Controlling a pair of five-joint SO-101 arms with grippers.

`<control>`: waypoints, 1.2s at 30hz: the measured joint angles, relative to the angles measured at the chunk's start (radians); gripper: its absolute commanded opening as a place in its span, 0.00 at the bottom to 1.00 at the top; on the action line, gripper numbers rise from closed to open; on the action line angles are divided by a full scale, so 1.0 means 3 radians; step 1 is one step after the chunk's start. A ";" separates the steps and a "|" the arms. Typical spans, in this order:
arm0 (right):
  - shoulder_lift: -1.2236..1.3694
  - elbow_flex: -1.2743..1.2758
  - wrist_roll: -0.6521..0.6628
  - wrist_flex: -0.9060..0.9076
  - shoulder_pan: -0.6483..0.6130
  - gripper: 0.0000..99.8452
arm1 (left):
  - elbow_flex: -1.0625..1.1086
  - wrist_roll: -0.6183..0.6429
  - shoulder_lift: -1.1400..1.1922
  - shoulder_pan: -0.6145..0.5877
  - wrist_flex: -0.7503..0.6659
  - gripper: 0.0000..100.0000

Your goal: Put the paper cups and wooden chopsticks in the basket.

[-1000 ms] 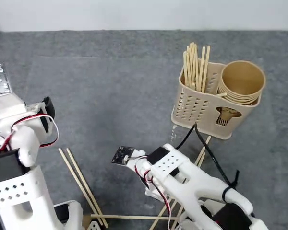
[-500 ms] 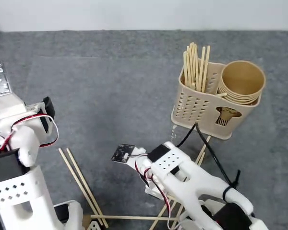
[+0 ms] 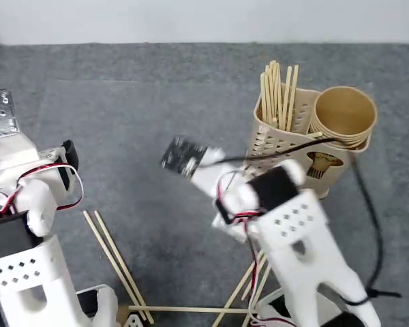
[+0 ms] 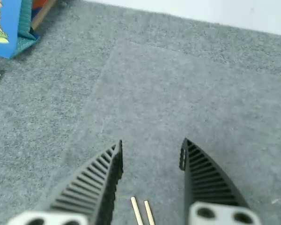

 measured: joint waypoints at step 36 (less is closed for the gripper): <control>-0.0061 -0.2051 -0.1033 -0.2169 0.1095 0.01 | 0.0041 0.0000 -0.0005 0.0000 0.0000 0.20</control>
